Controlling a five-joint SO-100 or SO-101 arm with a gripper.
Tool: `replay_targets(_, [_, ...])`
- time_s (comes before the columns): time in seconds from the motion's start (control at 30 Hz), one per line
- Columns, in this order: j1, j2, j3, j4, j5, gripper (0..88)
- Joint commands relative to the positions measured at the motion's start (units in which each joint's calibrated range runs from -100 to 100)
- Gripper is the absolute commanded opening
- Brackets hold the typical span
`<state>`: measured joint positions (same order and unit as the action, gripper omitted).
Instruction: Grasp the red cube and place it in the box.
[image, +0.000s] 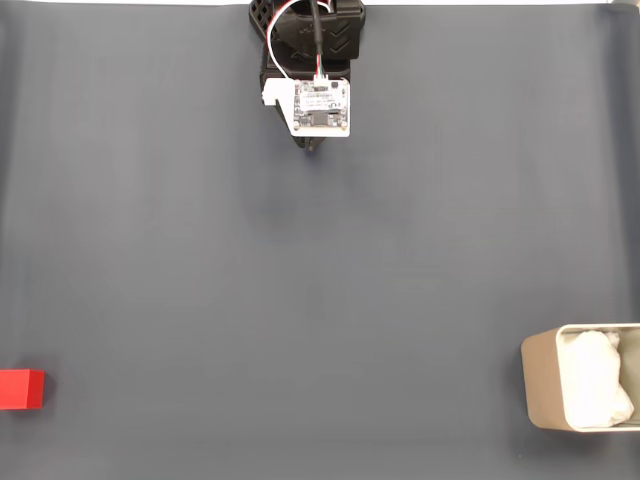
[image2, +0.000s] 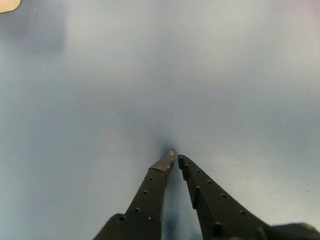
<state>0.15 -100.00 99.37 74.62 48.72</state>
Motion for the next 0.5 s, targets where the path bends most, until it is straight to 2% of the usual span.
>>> replay_targets(0.0, [0.35,0.0,0.45,1.28,0.39,0.0])
replay_targets(0.37, [0.42,0.0,0.45,1.28,0.59,0.0])
replay_targets(0.47, [0.99,0.09,0.45,-2.08,0.54,0.0])
